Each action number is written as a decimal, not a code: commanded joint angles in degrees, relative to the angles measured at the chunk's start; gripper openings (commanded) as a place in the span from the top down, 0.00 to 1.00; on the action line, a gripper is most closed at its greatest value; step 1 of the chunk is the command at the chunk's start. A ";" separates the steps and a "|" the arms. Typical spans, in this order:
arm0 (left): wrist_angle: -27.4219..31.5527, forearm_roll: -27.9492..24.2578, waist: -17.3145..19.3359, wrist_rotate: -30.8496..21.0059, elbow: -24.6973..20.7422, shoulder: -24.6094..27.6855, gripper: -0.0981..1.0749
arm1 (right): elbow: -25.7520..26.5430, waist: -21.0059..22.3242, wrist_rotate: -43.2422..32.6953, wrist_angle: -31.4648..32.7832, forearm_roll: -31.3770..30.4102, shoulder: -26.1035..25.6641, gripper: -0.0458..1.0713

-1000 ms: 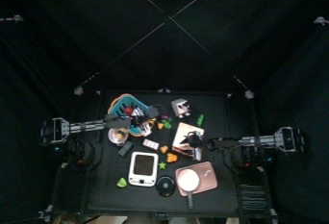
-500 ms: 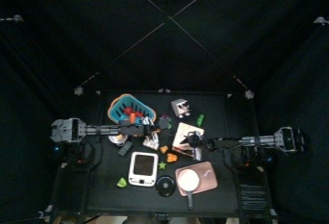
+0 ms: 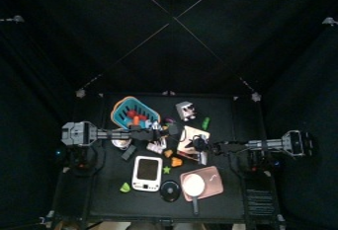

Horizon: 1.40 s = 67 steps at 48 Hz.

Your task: Place banana right of basket

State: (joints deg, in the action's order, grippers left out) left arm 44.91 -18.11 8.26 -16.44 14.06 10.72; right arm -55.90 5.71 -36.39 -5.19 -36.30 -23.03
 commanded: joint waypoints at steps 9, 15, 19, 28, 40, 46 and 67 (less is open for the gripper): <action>-1.93 -0.09 0.35 0.18 -1.49 0.26 0.41 | 0.62 -0.09 -0.09 -0.18 0.00 -1.05 0.24; -2.11 -0.09 0.44 0.18 -1.14 0.62 0.41 | 0.62 -0.09 -0.09 -0.26 0.00 -1.05 0.24; -2.29 -0.09 0.35 0.18 -1.14 0.88 0.40 | 0.62 -0.09 -0.09 -0.26 0.00 -1.05 0.24; -2.20 -0.26 0.44 0.09 -0.88 1.41 0.30 | 0.53 -0.09 -0.09 -0.26 0.00 -1.05 0.24; -2.72 -0.44 0.44 0.09 -0.88 1.23 0.17 | 0.53 -0.09 -0.09 -0.26 0.00 -1.05 0.24; -2.90 -0.44 0.35 0.00 -0.97 1.23 0.17 | 0.62 -0.09 -0.09 -0.26 0.00 -1.05 0.24; -5.98 -0.44 0.18 -0.26 -0.53 -0.79 0.17 | 0.70 -0.09 -0.09 -0.26 0.00 -1.05 0.24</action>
State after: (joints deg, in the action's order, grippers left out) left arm 39.64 -18.28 8.35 -16.61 14.33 12.22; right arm -55.90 5.71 -36.39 -5.27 -36.30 -23.03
